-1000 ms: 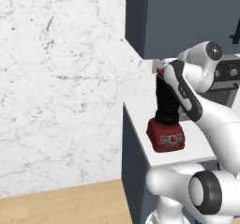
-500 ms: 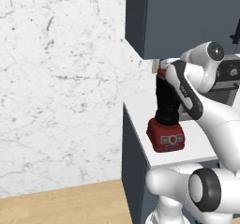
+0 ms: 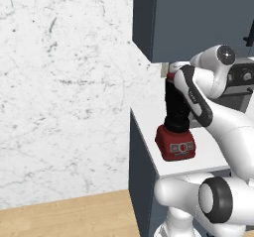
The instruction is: Close the lid blender by securely placing the lid on top.
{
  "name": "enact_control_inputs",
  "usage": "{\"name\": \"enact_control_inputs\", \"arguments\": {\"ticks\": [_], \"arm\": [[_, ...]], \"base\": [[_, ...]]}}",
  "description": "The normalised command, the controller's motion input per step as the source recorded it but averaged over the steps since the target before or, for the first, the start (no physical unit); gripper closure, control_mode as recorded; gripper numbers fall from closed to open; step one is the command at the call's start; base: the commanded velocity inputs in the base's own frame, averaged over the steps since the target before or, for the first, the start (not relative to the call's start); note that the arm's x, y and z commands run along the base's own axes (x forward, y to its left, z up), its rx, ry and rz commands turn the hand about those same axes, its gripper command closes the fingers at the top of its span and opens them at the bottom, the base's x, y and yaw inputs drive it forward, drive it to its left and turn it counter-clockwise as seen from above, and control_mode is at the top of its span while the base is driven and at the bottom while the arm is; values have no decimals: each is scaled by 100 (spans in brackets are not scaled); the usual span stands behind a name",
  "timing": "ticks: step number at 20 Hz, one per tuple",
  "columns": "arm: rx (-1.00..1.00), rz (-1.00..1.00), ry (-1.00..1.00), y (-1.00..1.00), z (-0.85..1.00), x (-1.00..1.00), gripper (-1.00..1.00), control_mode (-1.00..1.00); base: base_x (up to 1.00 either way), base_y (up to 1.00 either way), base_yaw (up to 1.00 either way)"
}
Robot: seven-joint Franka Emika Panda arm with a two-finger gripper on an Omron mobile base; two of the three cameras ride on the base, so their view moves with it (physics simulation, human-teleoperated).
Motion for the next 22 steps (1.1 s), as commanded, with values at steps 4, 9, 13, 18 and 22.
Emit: {"name": "enact_control_inputs", "arguments": {"ticks": [4, 9, 13, 18, 22], "arm": [[0, 0, -7, 0, 0, 1, 100, -100], [0, 0, -9, 0, 2, 5, 100, -100], [0, 0, -14, 0, 11, 3, 100, -100], [0, 0, -16, 0, 15, 2, 100, -100], [0, 0, -11, 0, 12, 8, 100, -100]], "base": [[0, 0, 0], [0, 0, 0], [0, 0, 0], [0, 0, 0], [0, 0, 0]]}}
